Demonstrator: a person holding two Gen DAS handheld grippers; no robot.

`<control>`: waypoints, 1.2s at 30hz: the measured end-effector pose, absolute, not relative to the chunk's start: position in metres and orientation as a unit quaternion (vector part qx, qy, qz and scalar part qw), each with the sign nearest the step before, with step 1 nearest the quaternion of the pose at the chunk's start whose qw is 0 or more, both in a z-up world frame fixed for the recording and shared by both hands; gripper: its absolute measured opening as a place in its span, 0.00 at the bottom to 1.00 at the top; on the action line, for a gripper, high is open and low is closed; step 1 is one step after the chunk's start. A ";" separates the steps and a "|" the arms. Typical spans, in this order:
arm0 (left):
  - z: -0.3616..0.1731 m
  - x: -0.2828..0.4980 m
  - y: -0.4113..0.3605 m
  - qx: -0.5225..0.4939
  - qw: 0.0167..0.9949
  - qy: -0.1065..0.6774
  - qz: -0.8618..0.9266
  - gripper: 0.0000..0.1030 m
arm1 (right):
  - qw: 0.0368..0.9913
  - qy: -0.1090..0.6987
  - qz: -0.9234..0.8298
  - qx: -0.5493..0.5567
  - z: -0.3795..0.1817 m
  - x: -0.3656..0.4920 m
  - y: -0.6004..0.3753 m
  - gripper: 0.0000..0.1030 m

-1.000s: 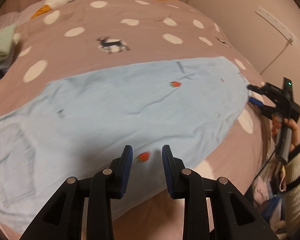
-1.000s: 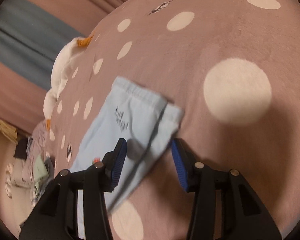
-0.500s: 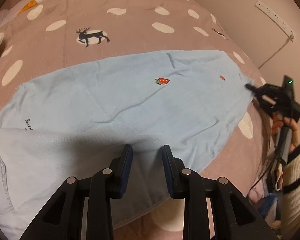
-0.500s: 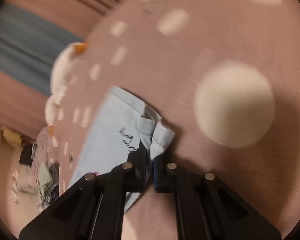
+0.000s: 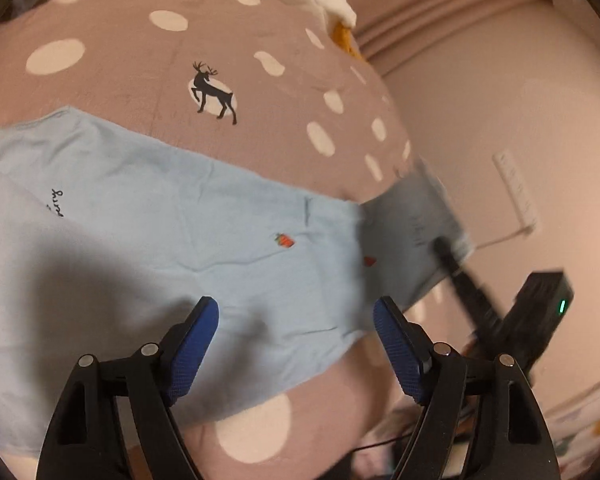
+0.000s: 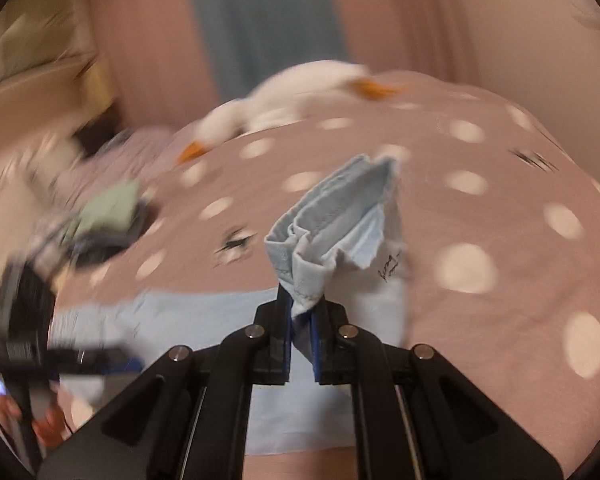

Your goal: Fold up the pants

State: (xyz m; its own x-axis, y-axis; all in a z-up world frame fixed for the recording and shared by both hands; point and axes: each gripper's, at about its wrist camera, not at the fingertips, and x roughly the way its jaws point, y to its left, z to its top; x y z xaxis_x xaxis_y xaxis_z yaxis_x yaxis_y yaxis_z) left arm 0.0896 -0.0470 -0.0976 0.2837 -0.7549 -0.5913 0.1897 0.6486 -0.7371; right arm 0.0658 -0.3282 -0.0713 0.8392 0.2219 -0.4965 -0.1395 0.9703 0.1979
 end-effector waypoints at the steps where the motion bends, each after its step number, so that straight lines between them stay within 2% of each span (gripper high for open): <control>1: -0.097 0.090 -0.045 -0.283 0.749 0.508 -0.317 0.77 | 0.955 0.271 0.110 0.052 -0.076 0.065 -0.307 0.09; 7: -0.111 0.098 -0.030 -0.355 0.714 0.506 -0.329 0.77 | 0.940 0.291 0.169 -0.052 -0.113 0.061 -0.223 0.08; 13: -0.136 0.108 -0.022 -0.407 0.677 0.521 -0.324 0.77 | 0.930 0.280 0.203 -0.125 -0.123 0.044 -0.178 0.08; 14: -0.135 0.109 -0.019 -0.404 0.682 0.518 -0.322 0.74 | 0.927 0.280 0.212 -0.129 -0.124 0.044 -0.173 0.08; 16: -0.132 0.111 -0.011 -0.384 0.704 0.516 -0.302 0.37 | 0.924 0.279 0.223 -0.136 -0.124 0.044 -0.165 0.09; 21: -0.126 0.104 0.013 -0.343 0.751 0.502 -0.258 0.28 | 0.911 0.301 0.246 -0.134 -0.131 0.046 -0.149 0.12; 23: -0.128 0.102 0.021 -0.333 0.765 0.499 -0.236 0.28 | 0.905 0.313 0.255 -0.130 -0.136 0.047 -0.143 0.16; 25: -0.133 0.101 0.033 -0.331 0.766 0.503 -0.225 0.28 | 0.900 0.331 0.262 -0.113 -0.140 0.050 -0.143 0.28; 27: -0.141 0.101 0.039 -0.328 0.761 0.520 -0.205 0.28 | 0.883 0.367 0.279 -0.086 -0.145 0.051 -0.146 0.36; 33: -0.127 0.091 0.048 -0.313 0.780 0.503 -0.203 0.28 | 0.883 0.356 0.306 -0.017 -0.118 0.035 -0.184 0.36; 36: -0.113 0.092 0.034 -0.303 0.784 0.490 -0.231 0.28 | 0.900 0.360 0.246 0.000 -0.118 0.038 -0.207 0.35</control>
State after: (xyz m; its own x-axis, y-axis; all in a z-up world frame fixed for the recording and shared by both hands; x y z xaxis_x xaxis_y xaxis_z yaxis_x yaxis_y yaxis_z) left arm 0.0917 0.0339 -0.1130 0.4133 -0.6593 -0.6281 0.0650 0.7094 -0.7018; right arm 0.0379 -0.2067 -0.1179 0.6194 0.4425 -0.6485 -0.4421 0.8792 0.1778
